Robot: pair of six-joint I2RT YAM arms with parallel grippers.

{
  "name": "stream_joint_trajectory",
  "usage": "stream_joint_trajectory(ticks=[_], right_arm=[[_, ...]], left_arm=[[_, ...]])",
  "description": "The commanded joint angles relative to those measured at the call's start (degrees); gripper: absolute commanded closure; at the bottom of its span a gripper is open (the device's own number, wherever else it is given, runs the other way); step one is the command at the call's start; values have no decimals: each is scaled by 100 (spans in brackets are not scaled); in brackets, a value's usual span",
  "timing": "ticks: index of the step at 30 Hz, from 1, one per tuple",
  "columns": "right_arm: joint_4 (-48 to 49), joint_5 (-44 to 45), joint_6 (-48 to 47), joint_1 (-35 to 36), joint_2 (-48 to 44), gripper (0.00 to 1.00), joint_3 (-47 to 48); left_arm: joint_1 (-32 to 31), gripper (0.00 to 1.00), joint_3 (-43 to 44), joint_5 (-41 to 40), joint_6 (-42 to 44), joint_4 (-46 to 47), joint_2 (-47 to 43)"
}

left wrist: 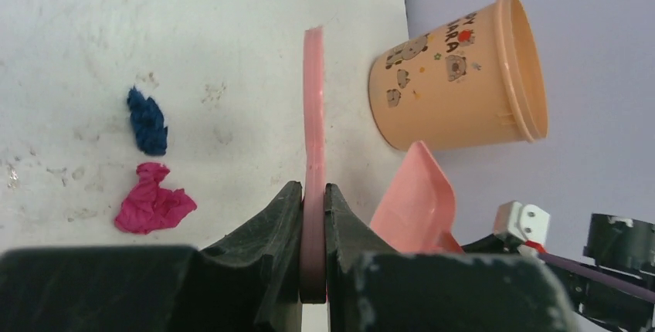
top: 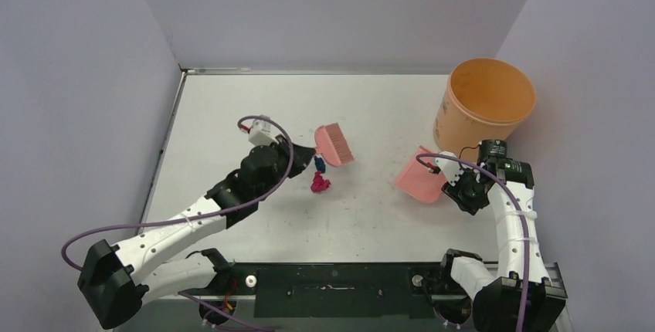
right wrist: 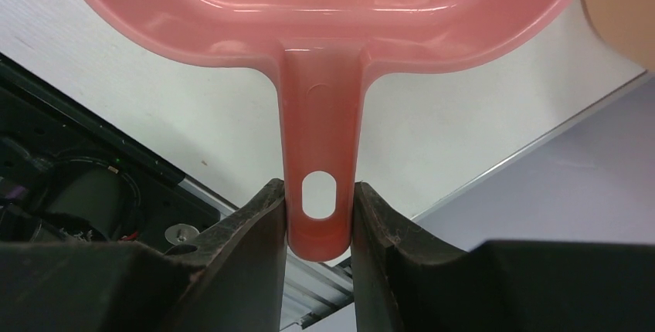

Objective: Sweep away the paper scraps from the table

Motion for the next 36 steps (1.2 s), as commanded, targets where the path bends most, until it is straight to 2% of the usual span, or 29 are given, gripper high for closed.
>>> stream_joint_trajectory(ticks=[1,5,9,12,15,20,25,30,34,36], right_arm=[[-203,163,-161,463,264,95,308],[-10,738,273,1257,562,95,150],[160,1116,978,2378,1021,95,118],[235,976,1472,3029,1421,95,287],[281,888,1868,3585,1726,95,434],[452,1248,2315,4196,2172,95,346],[481,795,2408,4226,2540,95,401],[783,749,2594,4241,2878,95,356],[915,544,2607,4252,3071,95,414],[935,486,2598,4257,3130,95,485]], left_arm=[[34,100,2207,-168,1888,-2518,158],[51,100,3674,-603,3085,-4478,852],[69,100,4875,-788,3626,-6185,1778],[68,100,5379,-1076,3852,-6977,2464],[69,100,5466,-1256,3994,-7350,2953],[60,100,5485,-824,4122,-7420,3629],[119,100,5232,237,4164,-6661,3862],[220,100,4938,1497,3967,-5957,3987],[123,100,4897,2384,3848,-5799,3910],[-25,100,4976,2497,3829,-5837,3793]])
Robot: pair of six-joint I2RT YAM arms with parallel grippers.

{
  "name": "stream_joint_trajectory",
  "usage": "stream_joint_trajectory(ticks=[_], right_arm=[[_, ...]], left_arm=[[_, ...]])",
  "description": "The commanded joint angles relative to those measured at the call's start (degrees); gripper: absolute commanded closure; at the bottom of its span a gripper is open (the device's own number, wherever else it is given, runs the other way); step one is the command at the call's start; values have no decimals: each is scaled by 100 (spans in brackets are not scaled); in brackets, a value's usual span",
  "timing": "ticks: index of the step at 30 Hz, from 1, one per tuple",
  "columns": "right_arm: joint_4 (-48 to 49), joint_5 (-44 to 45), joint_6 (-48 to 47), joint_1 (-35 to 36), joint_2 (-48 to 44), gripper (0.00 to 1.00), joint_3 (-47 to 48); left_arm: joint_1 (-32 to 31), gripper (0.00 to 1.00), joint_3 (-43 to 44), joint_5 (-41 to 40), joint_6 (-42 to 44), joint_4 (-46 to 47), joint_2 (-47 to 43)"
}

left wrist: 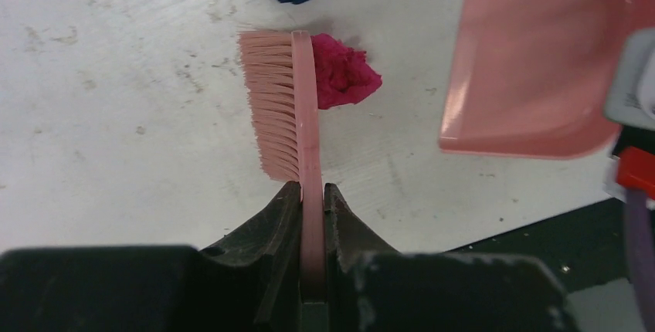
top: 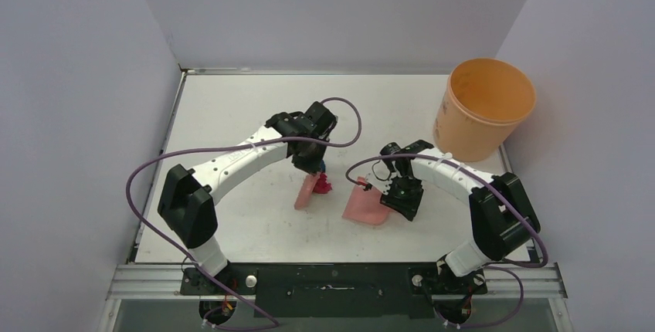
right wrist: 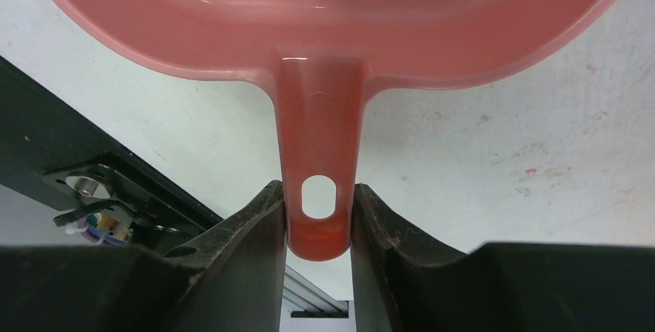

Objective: Sweep away the paper scraps from the table

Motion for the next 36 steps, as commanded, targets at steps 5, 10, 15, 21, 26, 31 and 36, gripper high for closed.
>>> stream_joint_trajectory(ticks=[5,10,15,21,26,31,36], right_arm=[[202,-257,98,52,83,95,398],[250,-238,113,56,-47,95,283],[239,-142,145,56,-158,95,157],[169,-14,213,52,-184,95,250],[176,42,312,54,-109,95,310],[181,46,359,61,-89,95,328],[199,93,417,63,-100,95,346]], left_arm=[[-378,100,350,1455,-313,290,-566],[-294,100,500,1391,-295,278,-988],[-80,100,833,74,13,-334,-965],[20,100,1777,-1584,610,-1047,-76],[172,100,2565,-1995,892,-1296,989],[299,100,3331,-1637,1173,-1298,1922],[305,100,4046,-858,1257,-1401,2544]])
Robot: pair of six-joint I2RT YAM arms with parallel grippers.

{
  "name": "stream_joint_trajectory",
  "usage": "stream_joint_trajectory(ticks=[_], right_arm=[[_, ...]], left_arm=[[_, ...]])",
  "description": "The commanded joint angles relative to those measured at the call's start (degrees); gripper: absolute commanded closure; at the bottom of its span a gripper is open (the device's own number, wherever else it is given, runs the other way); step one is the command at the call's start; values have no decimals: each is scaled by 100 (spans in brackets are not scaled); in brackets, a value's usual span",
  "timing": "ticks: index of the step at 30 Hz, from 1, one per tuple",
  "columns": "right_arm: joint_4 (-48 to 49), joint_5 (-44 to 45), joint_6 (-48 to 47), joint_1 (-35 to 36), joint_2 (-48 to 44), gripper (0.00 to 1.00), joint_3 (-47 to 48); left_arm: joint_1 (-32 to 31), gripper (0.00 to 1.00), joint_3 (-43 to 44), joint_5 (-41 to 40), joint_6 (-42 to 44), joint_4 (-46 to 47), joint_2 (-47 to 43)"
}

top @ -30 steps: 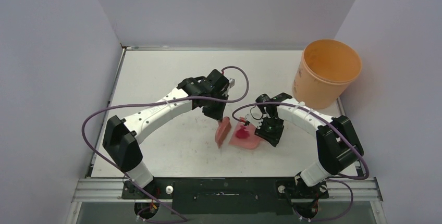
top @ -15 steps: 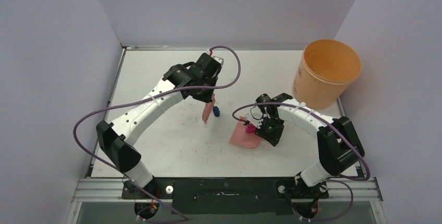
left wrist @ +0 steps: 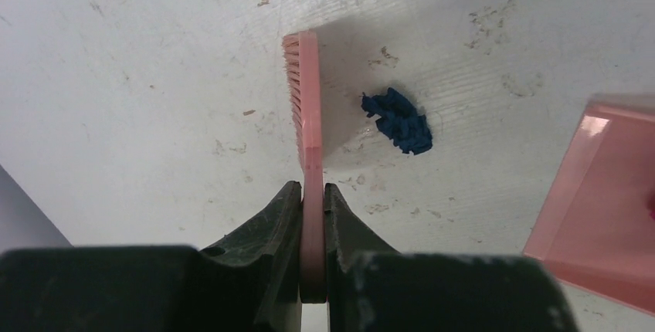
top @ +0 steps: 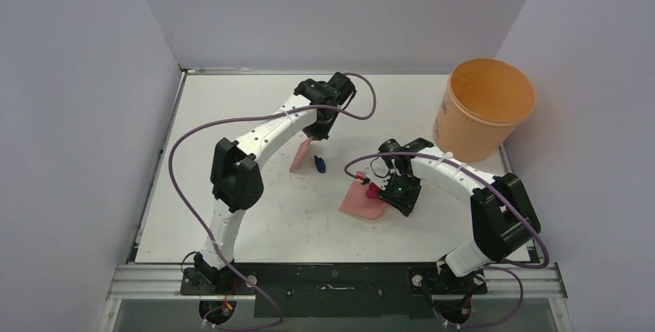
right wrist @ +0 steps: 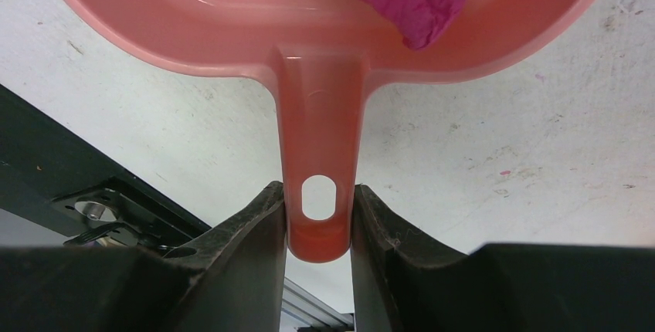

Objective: Sweep away the paper scraps from the table

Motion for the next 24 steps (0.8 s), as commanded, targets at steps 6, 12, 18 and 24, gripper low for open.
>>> stream_joint_trajectory(ticks=[6,12,18,24], right_arm=[[-24,222,142,32,-128,95,173],[32,233,186,32,-88,95,182],[73,170,239,31,-117,95,166],[156,60,250,26,-244,95,9]], left_arm=[[-184,100,56,1970,-39,383,-459],[-496,100,-605,2546,-337,882,-1300],[-509,100,-879,3173,-646,1183,-1987],[118,100,-1879,2979,-1037,1952,-2862]])
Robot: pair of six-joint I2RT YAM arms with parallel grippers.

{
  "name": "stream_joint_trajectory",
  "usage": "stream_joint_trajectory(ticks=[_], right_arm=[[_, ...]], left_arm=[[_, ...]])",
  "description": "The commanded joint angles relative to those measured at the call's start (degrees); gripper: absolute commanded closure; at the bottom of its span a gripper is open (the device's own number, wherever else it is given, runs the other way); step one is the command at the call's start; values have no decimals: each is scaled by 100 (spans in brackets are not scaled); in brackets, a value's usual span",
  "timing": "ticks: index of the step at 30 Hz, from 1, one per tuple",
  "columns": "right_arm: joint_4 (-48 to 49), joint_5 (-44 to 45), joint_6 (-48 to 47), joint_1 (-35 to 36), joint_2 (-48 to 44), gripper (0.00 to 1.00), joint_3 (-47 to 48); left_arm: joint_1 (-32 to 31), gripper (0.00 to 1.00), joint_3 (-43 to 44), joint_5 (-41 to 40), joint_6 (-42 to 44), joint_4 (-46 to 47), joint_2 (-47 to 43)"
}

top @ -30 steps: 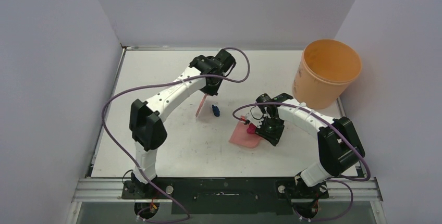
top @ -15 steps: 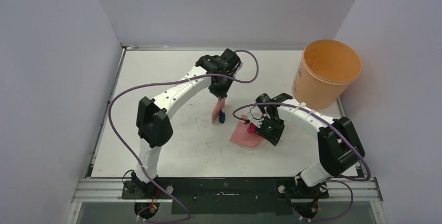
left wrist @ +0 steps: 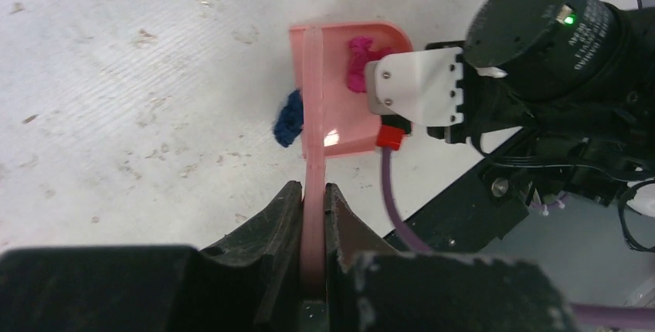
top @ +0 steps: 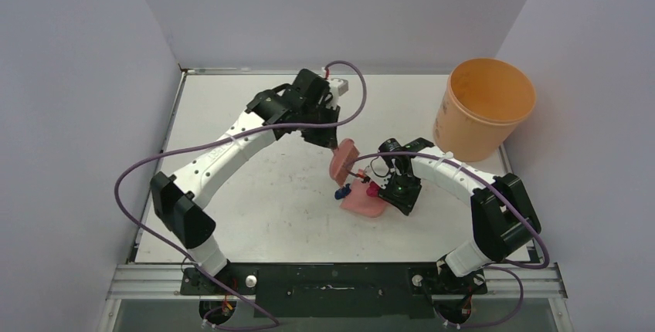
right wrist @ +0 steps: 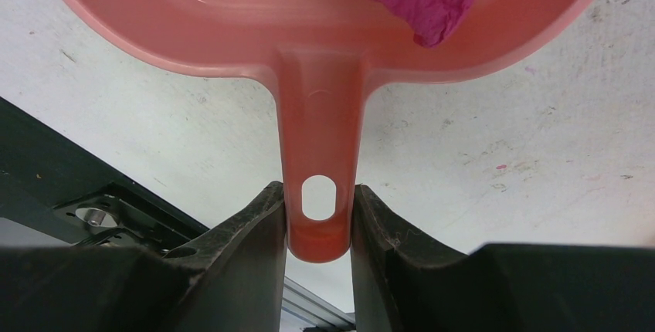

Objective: Sweep away the paper scraps from the table

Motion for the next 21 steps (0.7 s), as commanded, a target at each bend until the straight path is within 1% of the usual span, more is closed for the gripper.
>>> stream_joint_trajectory(ticks=[1,3,6,9,11,15,18,21], right_arm=[[121,-8,96,27,-240,95,-21],[114,44,97,31,-247,95,-47],[86,65,97,32,-258,95,-28],[68,68,107,29,-248,95,23],[68,61,129,33,-234,95,36],[81,49,135,33,-223,95,5],[107,32,140,30,-223,95,-35],[117,10,141,31,-227,95,-65]], left_arm=[[486,100,-454,-344,-275,657,-692],[522,100,-415,-630,-208,268,-625],[502,100,-239,-836,-212,-191,-283],[388,100,-323,-1230,-250,-257,-36],[327,100,-424,-1323,-291,-188,94],[198,100,-545,-917,-394,121,370],[184,100,-663,-154,-504,536,531],[143,100,-637,272,-623,790,621]])
